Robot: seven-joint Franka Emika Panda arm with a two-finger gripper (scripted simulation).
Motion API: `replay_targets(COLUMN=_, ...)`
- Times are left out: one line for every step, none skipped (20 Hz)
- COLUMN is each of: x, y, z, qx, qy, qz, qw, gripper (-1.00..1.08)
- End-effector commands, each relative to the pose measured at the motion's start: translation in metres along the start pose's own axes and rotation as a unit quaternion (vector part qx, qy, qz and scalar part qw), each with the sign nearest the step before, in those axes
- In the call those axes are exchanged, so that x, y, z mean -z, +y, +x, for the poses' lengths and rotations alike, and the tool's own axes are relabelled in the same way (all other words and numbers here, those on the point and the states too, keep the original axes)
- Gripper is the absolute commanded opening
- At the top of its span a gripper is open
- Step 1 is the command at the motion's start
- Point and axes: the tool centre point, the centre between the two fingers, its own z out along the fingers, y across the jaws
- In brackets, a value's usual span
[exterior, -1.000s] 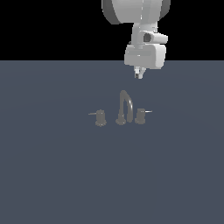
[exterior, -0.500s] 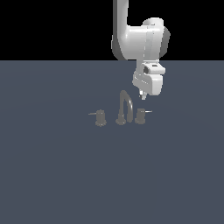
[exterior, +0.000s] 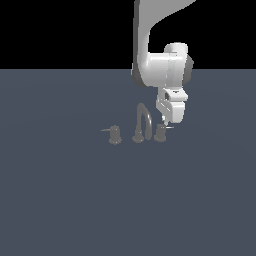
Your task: Turn on the faucet by rotating a designated handle.
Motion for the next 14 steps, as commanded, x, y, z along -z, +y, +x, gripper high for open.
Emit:
replay_targets(x=-0.005, y=0.0, z=0.002, qx=-0.006, qy=0.001, qz=0.0, qw=1.0, gripper=-1.0)
replay_targets(x=-0.006, y=0.0, z=0.002, qx=-0.007, qy=0.001, qz=0.0, qw=1.0, gripper=-1.0)
replay_targets(x=-0.006, y=0.0, z=0.002, qx=-0.007, qy=0.001, qz=0.0, qw=1.0, gripper=-1.0)
replay_targets(x=-0.006, y=0.0, z=0.002, qx=-0.007, qy=0.001, qz=0.0, qw=1.0, gripper=-1.0)
replay_targets(x=-0.006, y=0.0, z=0.002, qx=-0.007, qy=0.001, qz=0.0, qw=1.0, gripper=-1.0)
replay_targets(x=-0.006, y=0.0, z=0.002, qx=-0.007, qy=0.001, qz=0.0, qw=1.0, gripper=-1.0)
replay_targets(x=-0.006, y=0.0, z=0.002, qx=-0.007, qy=0.001, qz=0.0, qw=1.0, gripper=-1.0)
replay_targets(x=-0.006, y=0.003, z=0.004, qx=-0.007, qy=0.001, qz=0.0, qw=1.0, gripper=-1.0)
replay_targets(x=-0.006, y=0.006, z=0.005, qx=-0.007, qy=0.001, qz=0.0, qw=1.0, gripper=-1.0)
replay_targets(x=-0.006, y=0.009, z=0.007, qx=-0.007, qy=0.001, qz=0.0, qw=1.0, gripper=-1.0)
replay_targets(x=-0.006, y=0.012, z=0.008, qx=-0.007, qy=0.001, qz=0.0, qw=1.0, gripper=-1.0)
replay_targets(x=-0.007, y=0.015, z=0.01, qx=-0.007, qy=0.001, qz=0.0, qw=1.0, gripper=-1.0)
replay_targets(x=-0.007, y=0.018, z=0.011, qx=-0.007, qy=0.001, qz=0.0, qw=1.0, gripper=-1.0)
replay_targets(x=-0.007, y=0.021, z=0.013, qx=-0.007, qy=0.001, qz=0.0, qw=1.0, gripper=-1.0)
